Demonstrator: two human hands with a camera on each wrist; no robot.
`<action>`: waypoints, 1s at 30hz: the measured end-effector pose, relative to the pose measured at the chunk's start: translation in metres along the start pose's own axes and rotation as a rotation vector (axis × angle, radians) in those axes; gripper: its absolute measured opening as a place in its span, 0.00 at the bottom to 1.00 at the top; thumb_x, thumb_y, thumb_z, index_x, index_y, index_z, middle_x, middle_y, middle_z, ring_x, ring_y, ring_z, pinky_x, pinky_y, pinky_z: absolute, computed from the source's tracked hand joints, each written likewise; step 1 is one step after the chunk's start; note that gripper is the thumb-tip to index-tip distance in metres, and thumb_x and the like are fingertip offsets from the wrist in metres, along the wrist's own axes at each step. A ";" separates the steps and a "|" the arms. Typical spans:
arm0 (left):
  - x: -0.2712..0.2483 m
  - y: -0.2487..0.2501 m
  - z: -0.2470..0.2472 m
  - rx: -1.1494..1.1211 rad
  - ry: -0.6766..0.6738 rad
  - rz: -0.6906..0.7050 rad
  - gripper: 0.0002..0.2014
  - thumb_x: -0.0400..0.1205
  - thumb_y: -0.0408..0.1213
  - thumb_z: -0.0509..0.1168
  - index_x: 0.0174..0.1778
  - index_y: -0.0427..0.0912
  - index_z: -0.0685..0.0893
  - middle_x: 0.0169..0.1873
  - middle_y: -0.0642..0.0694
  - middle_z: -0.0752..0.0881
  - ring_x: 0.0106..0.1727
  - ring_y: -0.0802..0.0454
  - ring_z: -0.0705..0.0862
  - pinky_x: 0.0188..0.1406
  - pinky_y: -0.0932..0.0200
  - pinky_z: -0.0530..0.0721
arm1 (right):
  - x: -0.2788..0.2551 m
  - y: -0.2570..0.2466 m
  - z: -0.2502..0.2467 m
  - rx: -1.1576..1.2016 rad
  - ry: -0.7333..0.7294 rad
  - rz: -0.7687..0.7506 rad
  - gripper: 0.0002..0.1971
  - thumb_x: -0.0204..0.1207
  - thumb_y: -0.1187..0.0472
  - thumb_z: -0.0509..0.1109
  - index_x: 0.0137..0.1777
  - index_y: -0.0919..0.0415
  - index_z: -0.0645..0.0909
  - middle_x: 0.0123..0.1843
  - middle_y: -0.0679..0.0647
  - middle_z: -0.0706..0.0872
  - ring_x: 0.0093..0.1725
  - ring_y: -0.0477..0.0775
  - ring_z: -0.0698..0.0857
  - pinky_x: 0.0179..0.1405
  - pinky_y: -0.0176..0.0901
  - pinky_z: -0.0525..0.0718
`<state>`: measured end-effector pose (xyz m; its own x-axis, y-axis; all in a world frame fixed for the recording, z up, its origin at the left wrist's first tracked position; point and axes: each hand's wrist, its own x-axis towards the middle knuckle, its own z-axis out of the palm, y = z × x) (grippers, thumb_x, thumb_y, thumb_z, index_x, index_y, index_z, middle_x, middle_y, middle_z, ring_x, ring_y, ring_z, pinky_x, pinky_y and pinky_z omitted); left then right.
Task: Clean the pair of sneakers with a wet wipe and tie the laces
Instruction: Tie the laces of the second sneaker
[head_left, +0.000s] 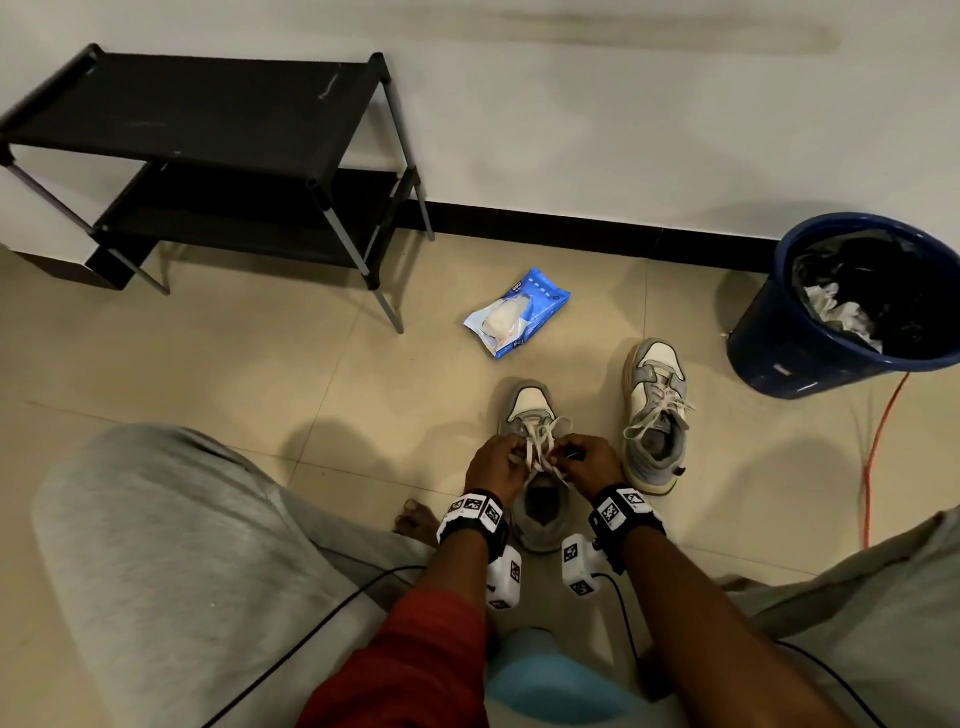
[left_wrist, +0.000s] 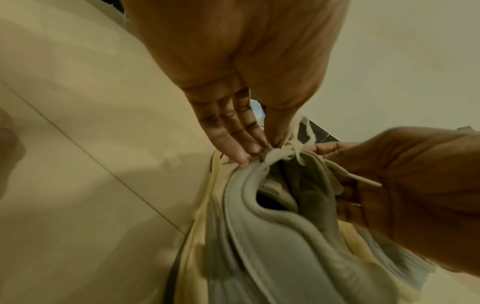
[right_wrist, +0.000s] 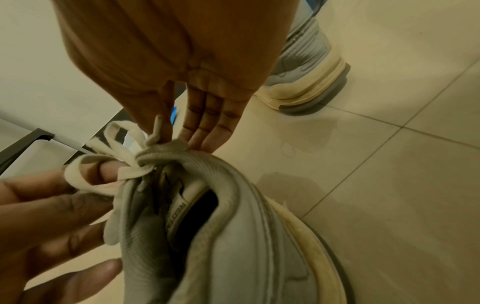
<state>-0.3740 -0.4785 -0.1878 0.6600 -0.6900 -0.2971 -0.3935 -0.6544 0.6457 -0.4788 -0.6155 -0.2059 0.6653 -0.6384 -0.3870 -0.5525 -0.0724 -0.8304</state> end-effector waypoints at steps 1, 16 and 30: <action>0.002 -0.003 0.000 -0.001 -0.001 0.013 0.15 0.79 0.35 0.68 0.62 0.43 0.85 0.58 0.39 0.85 0.59 0.38 0.83 0.58 0.49 0.82 | 0.000 0.001 0.000 -0.004 0.002 0.000 0.10 0.64 0.64 0.80 0.32 0.47 0.87 0.32 0.50 0.89 0.33 0.50 0.86 0.41 0.49 0.85; -0.009 -0.002 0.006 -0.590 -0.147 -0.354 0.06 0.88 0.40 0.61 0.46 0.50 0.79 0.45 0.41 0.86 0.46 0.46 0.85 0.37 0.52 0.84 | -0.003 -0.011 0.003 -0.164 0.072 0.075 0.02 0.69 0.64 0.76 0.39 0.56 0.86 0.40 0.55 0.90 0.43 0.54 0.85 0.42 0.38 0.77; -0.013 -0.005 0.008 -0.605 0.070 -0.328 0.09 0.72 0.27 0.78 0.43 0.44 0.94 0.36 0.47 0.92 0.35 0.56 0.87 0.43 0.58 0.89 | -0.002 -0.005 0.001 -0.059 0.055 0.154 0.08 0.65 0.67 0.77 0.32 0.53 0.85 0.35 0.55 0.90 0.41 0.58 0.89 0.47 0.55 0.88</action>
<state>-0.3857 -0.4683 -0.1926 0.7315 -0.4510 -0.5114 0.2467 -0.5241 0.8152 -0.4770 -0.6128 -0.2015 0.5424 -0.6865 -0.4842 -0.6755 -0.0137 -0.7373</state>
